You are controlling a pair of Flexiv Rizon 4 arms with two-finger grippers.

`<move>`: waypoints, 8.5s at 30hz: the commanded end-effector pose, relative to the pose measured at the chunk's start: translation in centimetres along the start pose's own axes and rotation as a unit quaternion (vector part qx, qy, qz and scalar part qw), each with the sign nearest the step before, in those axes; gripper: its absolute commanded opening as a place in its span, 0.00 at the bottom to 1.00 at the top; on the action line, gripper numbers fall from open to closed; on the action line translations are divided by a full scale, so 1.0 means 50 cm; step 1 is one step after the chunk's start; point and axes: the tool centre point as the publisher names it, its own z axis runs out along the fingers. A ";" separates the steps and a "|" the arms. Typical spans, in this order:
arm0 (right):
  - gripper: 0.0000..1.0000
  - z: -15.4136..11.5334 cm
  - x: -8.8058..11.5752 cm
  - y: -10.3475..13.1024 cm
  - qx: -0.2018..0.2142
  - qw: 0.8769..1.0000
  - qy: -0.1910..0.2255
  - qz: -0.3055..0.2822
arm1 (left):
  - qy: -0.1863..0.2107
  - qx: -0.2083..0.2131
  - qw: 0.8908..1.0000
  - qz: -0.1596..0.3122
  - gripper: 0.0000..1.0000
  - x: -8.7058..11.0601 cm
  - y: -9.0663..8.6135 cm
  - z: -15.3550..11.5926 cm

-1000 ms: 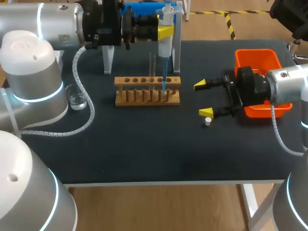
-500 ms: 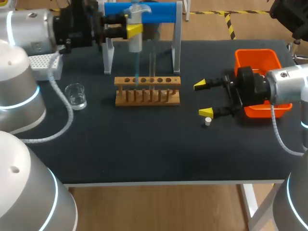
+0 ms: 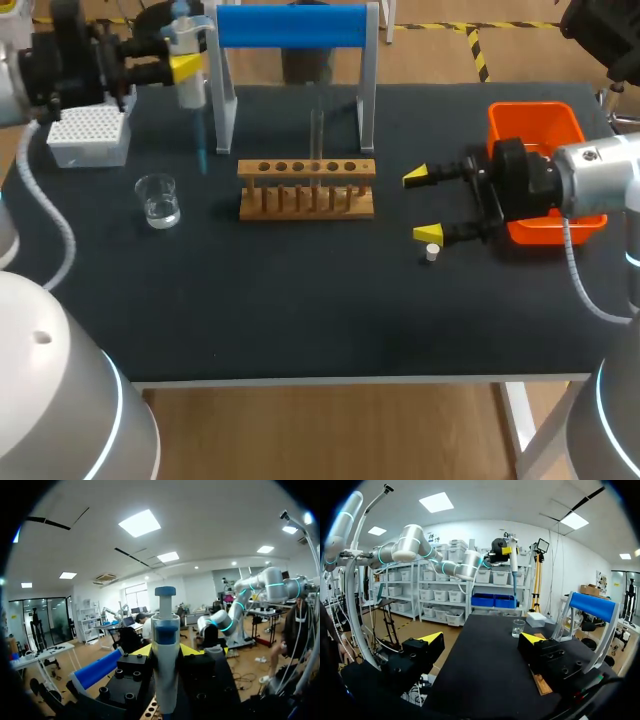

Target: Invert the test tube, pick up the pipette, mount the tip to pipette, aspirate from beaker and dispense into the tube, eject the tip, return the pipette, and cap with the stopper.

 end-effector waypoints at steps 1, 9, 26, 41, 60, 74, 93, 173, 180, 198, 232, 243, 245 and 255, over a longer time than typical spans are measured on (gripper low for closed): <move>1.00 -0.001 0.002 0.002 0.001 1.000 -0.001 0.000 | 0.008 0.002 1.000 -0.002 0.00 -0.033 0.022 -0.068; 1.00 -0.001 0.002 0.002 0.001 1.000 -0.001 0.000 | 0.001 0.002 1.000 -0.015 0.00 -0.077 0.058 -0.105; 1.00 -0.001 0.002 0.002 0.001 1.000 -0.001 0.000 | -0.002 0.006 1.000 -0.025 0.00 -0.138 0.103 -0.131; 1.00 -0.001 0.002 0.002 0.001 1.000 -0.001 0.000 | -0.004 0.001 1.000 -0.029 0.00 -0.142 0.106 -0.132; 1.00 -0.001 0.002 0.002 0.001 1.000 -0.001 0.000 | -0.006 -0.003 0.999 -0.033 0.00 -0.139 0.099 -0.133; 1.00 0.132 0.017 0.036 0.047 0.999 -0.025 0.009 | -0.006 -0.003 0.999 -0.033 0.00 -0.139 0.099 -0.133; 1.00 0.386 0.013 0.058 0.098 0.994 -0.032 0.021 | -0.006 -0.003 0.999 -0.033 0.00 -0.139 0.099 -0.133; 1.00 0.551 -0.123 -0.100 0.155 0.970 -0.181 0.045 | -0.006 -0.003 0.999 -0.033 0.00 -0.139 0.099 -0.133; 1.00 0.551 -0.124 -0.101 0.160 0.969 -0.186 0.041 | -0.006 -0.003 0.999 -0.033 0.00 -0.139 0.099 -0.133; 1.00 0.551 -0.124 -0.101 0.160 0.969 -0.186 0.041 | -0.006 -0.003 0.999 -0.033 0.00 -0.139 0.099 -0.133; 1.00 0.551 -0.124 -0.101 0.160 0.969 -0.186 0.041 | -0.015 0.012 1.000 -0.018 0.00 -0.149 0.140 -0.138; 1.00 0.551 -0.124 -0.101 0.160 0.969 -0.186 0.041 | -0.017 0.014 0.999 -0.024 0.00 -0.160 0.179 -0.142; 1.00 0.551 -0.124 -0.101 0.160 0.969 -0.186 0.041 | -0.017 0.013 0.999 -0.025 0.00 -0.162 0.185 -0.143; 1.00 0.551 -0.124 -0.101 0.160 0.969 -0.186 0.041 | -0.019 0.016 0.999 -0.031 0.00 -0.169 0.210 -0.147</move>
